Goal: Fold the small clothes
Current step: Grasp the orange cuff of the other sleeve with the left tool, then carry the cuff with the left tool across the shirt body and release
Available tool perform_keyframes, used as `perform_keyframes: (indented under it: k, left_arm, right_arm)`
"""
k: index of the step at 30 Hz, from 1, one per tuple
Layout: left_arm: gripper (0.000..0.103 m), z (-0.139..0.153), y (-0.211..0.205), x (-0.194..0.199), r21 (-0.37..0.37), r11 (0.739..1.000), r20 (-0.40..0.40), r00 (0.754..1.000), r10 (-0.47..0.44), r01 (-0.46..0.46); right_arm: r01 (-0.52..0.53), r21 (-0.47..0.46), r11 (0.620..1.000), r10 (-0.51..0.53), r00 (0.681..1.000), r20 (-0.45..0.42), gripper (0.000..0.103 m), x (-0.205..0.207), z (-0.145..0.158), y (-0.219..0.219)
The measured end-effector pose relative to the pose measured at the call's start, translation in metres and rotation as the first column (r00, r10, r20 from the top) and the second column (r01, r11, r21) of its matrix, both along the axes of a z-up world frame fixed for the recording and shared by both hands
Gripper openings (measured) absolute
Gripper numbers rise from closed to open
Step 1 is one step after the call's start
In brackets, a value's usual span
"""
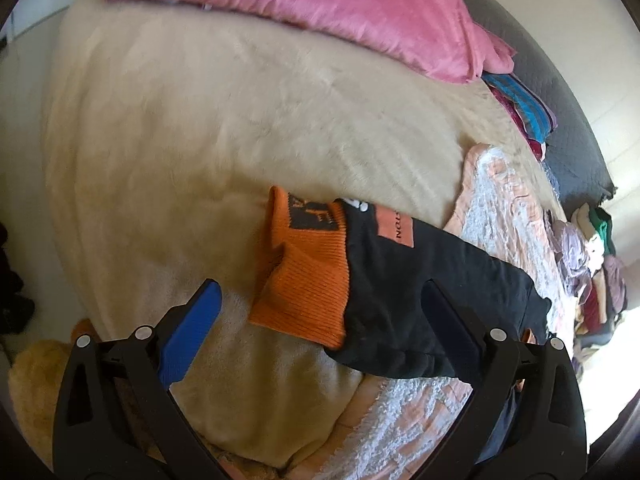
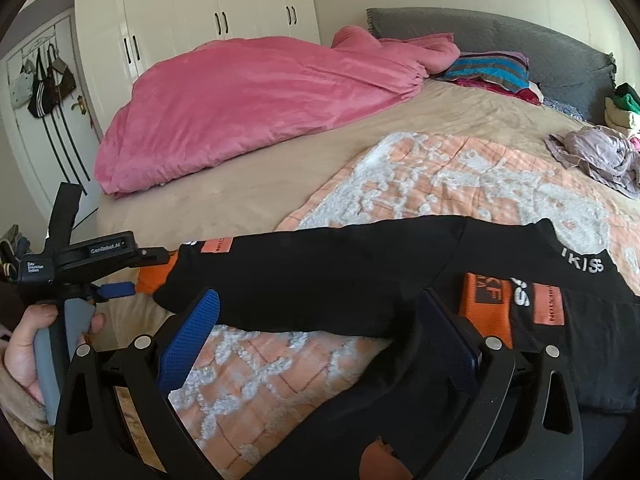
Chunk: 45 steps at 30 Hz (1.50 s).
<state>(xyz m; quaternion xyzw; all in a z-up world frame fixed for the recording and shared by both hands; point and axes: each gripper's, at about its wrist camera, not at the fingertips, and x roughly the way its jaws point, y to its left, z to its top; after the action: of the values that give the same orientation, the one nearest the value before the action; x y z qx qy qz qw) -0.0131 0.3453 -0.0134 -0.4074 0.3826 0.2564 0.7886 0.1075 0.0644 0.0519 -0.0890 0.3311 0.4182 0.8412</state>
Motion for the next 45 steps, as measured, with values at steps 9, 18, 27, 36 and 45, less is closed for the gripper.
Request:
perform_keyframes:
  k: [9, 18, 27, 36, 45]
  left_arm:
    - [0.068, -0.007, 0.004, 0.007, -0.034, 0.999, 0.041, 0.999, -0.015, 0.016]
    - [0.012, 0.002, -0.003, 0.010, -0.030, 0.997, 0.151, 0.986, -0.071, 0.077]
    - [0.010, 0.036, -0.030, 0.013, 0.118, 0.985, 0.229, 0.962, -0.148, 0.123]
    - [0.010, 0.063, -0.063, 0.020, 0.193, 0.966, 0.280, 0.934, -0.221, 0.170]
    - [0.009, 0.081, -0.095, 0.035, 0.232, 0.942, 0.302, 0.903, -0.306, 0.241]
  right_arm:
    - [0.036, 0.006, 0.999, -0.035, 0.997, -0.070, 0.098, 0.006, -0.014, 0.001]
    - [0.085, 0.019, 0.996, -0.082, 0.991, -0.107, 0.098, 0.011, -0.019, -0.018]
    - [0.150, 0.058, 0.987, -0.142, 0.981, -0.130, 0.098, 0.019, -0.016, -0.047]
    - [0.234, 0.086, 0.968, -0.220, 0.965, -0.145, 0.098, 0.025, -0.015, -0.086]
    - [0.320, 0.094, 0.943, -0.305, 0.941, -0.144, 0.098, 0.031, -0.017, -0.127]
